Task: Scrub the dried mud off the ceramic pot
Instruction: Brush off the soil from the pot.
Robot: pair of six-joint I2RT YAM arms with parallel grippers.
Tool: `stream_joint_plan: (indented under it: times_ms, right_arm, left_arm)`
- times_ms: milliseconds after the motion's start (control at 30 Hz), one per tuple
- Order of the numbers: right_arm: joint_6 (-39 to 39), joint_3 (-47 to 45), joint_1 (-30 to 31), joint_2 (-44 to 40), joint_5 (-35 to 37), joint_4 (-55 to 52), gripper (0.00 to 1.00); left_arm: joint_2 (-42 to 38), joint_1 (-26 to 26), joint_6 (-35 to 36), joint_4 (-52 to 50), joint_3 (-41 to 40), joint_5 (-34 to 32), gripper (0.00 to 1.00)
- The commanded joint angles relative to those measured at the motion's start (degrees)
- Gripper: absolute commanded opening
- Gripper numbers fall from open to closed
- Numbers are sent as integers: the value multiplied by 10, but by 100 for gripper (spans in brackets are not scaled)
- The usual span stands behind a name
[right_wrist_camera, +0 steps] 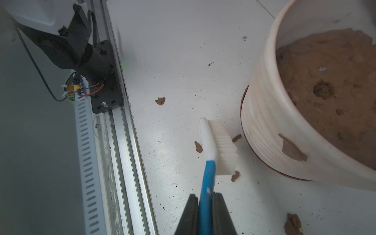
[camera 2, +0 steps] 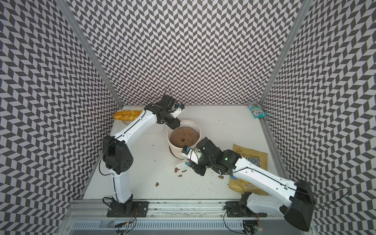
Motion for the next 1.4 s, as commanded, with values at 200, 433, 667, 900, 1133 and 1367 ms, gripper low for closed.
stream_joint_plan:
  times_ms: [200,433,667,900,1133,1367]
  right_arm:
    - [31,-17,-1,-26,-7,97,0]
    - [48,-36,-1,-44,-12,126,0]
    - [67,-53,-1,-74,-12,141,0]
    - [80,-70,-1,-106,-7,153,0]
    - [81,-82,-1,-128,-10,146,0]
    - [88,-93,-1,-146,-11,160,0]
  left_arm:
    - [-39,-19,-178,-64,30,-121,64]
    - [-99,-40,-294,-113,-6,-163,68]
    - [-161,-66,-357,-103,-72,-154,71]
    - [-205,-88,-433,-94,-153,-151,69]
    - [-215,-102,-481,-83,-195,-147,60]
    - [-213,-107,-499,-81,-217,-153,45]
